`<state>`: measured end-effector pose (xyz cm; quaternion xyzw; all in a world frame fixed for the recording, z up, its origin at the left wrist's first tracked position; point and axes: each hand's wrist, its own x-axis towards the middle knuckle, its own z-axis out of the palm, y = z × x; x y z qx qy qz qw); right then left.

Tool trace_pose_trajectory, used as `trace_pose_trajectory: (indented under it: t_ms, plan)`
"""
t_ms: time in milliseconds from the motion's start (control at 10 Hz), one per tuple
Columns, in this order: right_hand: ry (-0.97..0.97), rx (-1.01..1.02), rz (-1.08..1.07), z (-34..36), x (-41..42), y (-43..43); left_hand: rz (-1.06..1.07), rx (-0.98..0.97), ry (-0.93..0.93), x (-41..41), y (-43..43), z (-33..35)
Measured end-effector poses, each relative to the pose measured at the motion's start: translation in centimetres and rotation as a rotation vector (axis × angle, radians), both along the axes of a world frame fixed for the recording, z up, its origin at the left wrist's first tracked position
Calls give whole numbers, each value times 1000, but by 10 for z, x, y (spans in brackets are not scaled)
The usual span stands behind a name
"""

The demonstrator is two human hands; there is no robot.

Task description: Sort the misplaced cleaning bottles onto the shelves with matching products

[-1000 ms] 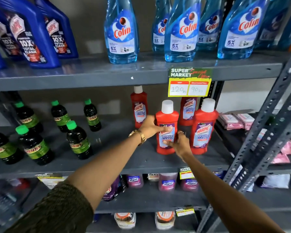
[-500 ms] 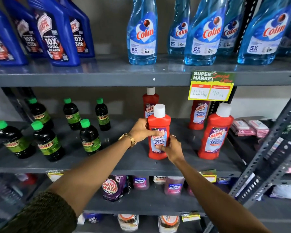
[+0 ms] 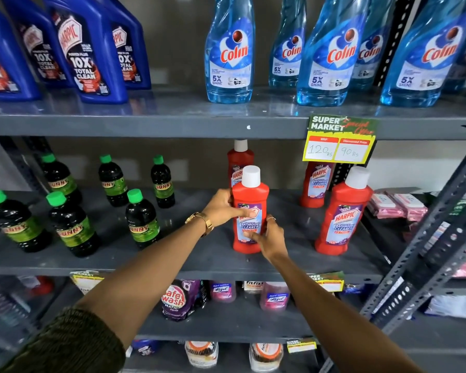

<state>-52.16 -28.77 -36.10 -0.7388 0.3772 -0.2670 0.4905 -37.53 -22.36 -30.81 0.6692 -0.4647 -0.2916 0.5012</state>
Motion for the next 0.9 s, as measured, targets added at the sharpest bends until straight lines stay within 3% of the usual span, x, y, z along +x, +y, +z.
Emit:
trace_pose_trajectory:
  t_ms: [300,500,600,800,900]
  plan:
    - [12,-24,6,3,-4,3,73,35,63,-15,7,0]
    - [10,-91,82,3,-28,4,152,83,-94,-23,28,1]
    - [14,-218,112,11,-42,12,169,49,-288,-30,47,6]
    - [40,-505,111,70,-61,69,-11,-181,-1235,-30,111,31]
    - [-86,-599,125,122,-68,115,-25,-360,-1533,-30,146,67]
